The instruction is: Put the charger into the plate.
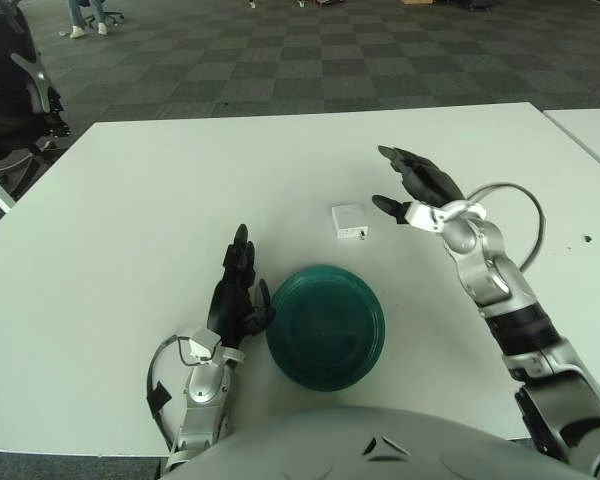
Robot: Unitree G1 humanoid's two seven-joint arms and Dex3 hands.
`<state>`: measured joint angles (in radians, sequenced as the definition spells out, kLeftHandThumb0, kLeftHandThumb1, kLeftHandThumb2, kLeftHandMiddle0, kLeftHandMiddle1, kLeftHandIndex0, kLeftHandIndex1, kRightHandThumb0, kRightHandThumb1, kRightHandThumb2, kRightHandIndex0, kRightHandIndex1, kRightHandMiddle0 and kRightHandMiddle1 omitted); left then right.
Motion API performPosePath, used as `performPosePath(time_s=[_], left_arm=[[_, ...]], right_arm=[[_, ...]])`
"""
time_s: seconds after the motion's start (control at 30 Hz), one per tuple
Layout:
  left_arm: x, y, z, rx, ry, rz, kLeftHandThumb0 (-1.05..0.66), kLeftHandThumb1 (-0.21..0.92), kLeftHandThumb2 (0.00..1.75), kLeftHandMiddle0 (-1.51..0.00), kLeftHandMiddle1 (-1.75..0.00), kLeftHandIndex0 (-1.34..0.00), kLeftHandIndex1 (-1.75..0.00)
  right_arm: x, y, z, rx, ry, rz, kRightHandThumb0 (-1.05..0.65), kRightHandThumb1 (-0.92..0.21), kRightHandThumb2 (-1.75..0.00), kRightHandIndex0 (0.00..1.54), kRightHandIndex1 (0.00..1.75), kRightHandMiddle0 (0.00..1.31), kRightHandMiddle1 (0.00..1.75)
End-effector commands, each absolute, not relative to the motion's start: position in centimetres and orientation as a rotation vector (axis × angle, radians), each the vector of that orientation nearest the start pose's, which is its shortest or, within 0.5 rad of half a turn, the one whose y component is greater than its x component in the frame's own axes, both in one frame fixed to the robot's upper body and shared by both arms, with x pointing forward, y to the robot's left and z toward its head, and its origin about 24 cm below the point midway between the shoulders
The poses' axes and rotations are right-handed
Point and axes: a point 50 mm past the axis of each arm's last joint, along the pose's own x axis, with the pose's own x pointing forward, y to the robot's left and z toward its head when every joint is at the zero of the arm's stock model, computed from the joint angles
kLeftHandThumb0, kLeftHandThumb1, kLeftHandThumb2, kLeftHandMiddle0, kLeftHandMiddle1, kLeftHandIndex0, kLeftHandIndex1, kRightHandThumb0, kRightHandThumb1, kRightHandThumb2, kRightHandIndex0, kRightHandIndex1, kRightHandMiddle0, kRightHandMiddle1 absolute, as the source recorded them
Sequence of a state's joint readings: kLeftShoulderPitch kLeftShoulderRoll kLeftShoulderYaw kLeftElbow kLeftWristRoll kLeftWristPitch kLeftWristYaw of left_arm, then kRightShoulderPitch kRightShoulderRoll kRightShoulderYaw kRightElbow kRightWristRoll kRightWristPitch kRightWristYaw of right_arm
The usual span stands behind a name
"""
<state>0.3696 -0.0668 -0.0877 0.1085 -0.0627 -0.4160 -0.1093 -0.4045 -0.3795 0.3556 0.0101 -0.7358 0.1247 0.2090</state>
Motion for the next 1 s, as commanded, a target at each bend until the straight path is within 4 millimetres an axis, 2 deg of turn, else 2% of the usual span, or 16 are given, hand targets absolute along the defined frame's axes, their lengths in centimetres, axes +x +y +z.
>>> performPosePath(time_s=[0.0, 0.33, 0.43, 0.7, 0.93, 0.97], left_arm=[[15.9, 13.1, -3.6, -0.128, 0.138, -0.018, -1.04, 0.92, 1.04, -0.01, 0.0, -0.06, -0.05], [16.3, 12.7, -3.9, -0.122, 0.138, -0.006, -1.05, 0.92, 1.01, 0.0, 0.0, 0.0, -0.19], [16.4, 12.6, -4.0, -0.121, 0.139, -0.001, -1.04, 0.92, 1.0, 0.0, 0.0, 0.0, -0.2], [16.6, 12.3, -4.3, -0.125, 0.146, 0.006, -1.04, 0.92, 0.99, 0.0, 0.0, 0.0, -0.2], [16.7, 12.0, -4.3, -0.123, 0.143, 0.003, -1.04, 0.92, 0.99, 0.0, 0.0, 0.0, -0.2], [16.8, 12.0, -4.3, -0.12, 0.143, -0.005, -1.04, 0.92, 0.99, 0.0, 0.0, 0.0, -0.21]], right_arm=[[31.8, -11.0, 11.8, -1.339, -0.226, 0.421, -0.98, -0.92, -0.65, 0.13, 0.02, 0.0, 0.3], [32.5, -8.4, 11.7, -1.474, -0.23, 0.542, -0.99, -0.92, -0.65, 0.09, 0.0, 0.0, 0.22], [32.7, -8.0, 11.5, -1.515, -0.224, 0.595, -1.02, -0.92, -0.72, 0.06, 0.0, 0.0, 0.15], [32.9, -6.9, 9.4, -1.591, -0.242, 0.683, -1.02, -0.92, -0.77, 0.05, 0.0, 0.0, 0.09], [32.9, -6.9, 8.4, -1.606, -0.223, 0.728, -0.99, -0.92, -0.77, 0.06, 0.01, 0.0, 0.09], [33.0, -7.0, 7.6, -1.603, -0.198, 0.744, -0.99, -0.92, -0.77, 0.06, 0.01, 0.0, 0.09]])
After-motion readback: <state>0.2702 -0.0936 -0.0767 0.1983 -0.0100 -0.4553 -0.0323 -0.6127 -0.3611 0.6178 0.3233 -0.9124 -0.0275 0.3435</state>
